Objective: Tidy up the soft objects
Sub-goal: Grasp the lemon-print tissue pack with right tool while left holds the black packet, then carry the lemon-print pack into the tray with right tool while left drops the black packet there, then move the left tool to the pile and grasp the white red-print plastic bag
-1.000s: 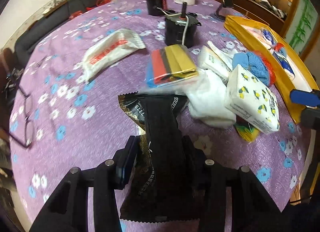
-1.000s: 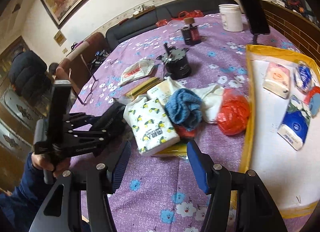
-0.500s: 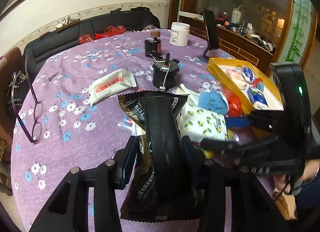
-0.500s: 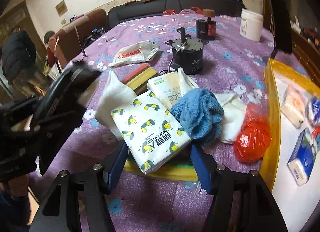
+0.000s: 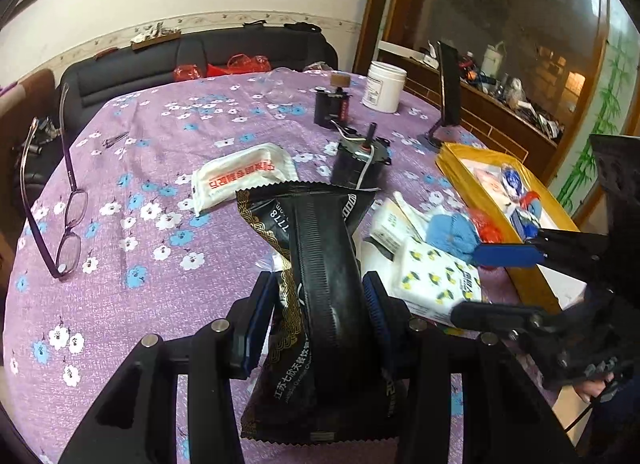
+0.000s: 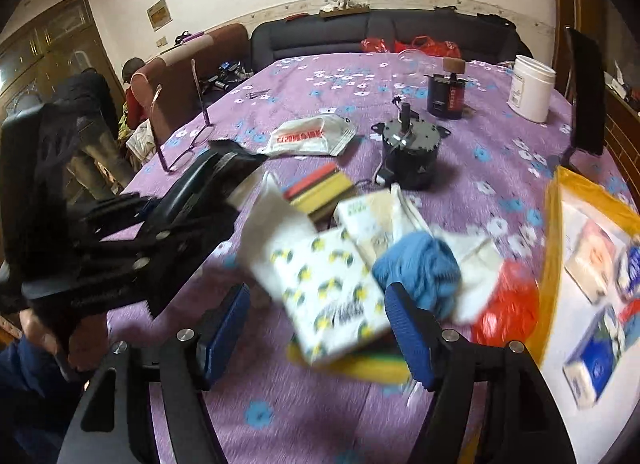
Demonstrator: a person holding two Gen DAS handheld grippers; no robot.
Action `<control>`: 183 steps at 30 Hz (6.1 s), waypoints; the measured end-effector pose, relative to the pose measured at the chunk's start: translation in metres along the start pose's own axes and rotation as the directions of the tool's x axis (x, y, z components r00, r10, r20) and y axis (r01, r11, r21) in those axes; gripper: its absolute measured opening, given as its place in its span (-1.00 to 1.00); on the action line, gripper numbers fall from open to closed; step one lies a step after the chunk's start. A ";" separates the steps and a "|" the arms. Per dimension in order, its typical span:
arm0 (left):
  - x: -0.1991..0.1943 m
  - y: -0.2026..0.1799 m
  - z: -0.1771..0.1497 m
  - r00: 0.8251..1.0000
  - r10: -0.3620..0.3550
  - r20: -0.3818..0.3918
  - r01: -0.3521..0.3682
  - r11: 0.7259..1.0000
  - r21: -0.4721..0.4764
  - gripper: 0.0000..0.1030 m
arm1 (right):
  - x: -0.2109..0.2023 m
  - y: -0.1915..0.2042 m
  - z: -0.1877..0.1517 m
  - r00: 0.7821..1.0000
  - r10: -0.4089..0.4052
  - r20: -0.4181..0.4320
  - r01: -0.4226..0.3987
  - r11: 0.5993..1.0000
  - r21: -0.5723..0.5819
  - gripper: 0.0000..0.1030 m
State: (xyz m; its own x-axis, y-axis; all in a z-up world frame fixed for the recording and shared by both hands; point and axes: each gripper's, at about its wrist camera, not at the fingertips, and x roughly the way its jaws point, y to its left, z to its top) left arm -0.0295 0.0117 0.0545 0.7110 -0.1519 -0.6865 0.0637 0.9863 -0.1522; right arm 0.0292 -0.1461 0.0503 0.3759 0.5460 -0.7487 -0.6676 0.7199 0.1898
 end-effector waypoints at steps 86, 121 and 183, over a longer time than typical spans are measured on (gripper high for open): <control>0.018 -0.148 0.021 0.972 -0.215 -0.097 0.228 0.960 0.163 -0.14 | -0.147 -0.110 -0.099 0.907 -0.255 0.334 0.060 0.865 0.498 0.11; 0.103 -0.281 0.004 0.902 -0.291 -0.319 0.373 0.898 0.235 0.07 | -0.158 -0.204 -0.146 0.891 -0.449 0.068 0.304 0.702 0.644 0.13; 0.153 0.082 0.121 0.956 -0.100 -0.274 0.093 0.995 -0.037 0.47 | -0.123 -0.079 -0.076 0.944 -0.286 0.166 0.184 0.871 0.455 0.29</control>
State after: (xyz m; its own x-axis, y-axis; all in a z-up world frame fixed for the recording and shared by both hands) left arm 0.1696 0.0775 0.0228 0.4817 -0.2612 -0.8365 0.1032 0.9648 -0.2419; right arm -0.0137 -0.3026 0.0794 0.6525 0.3800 -0.6556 -0.2196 0.9229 0.3163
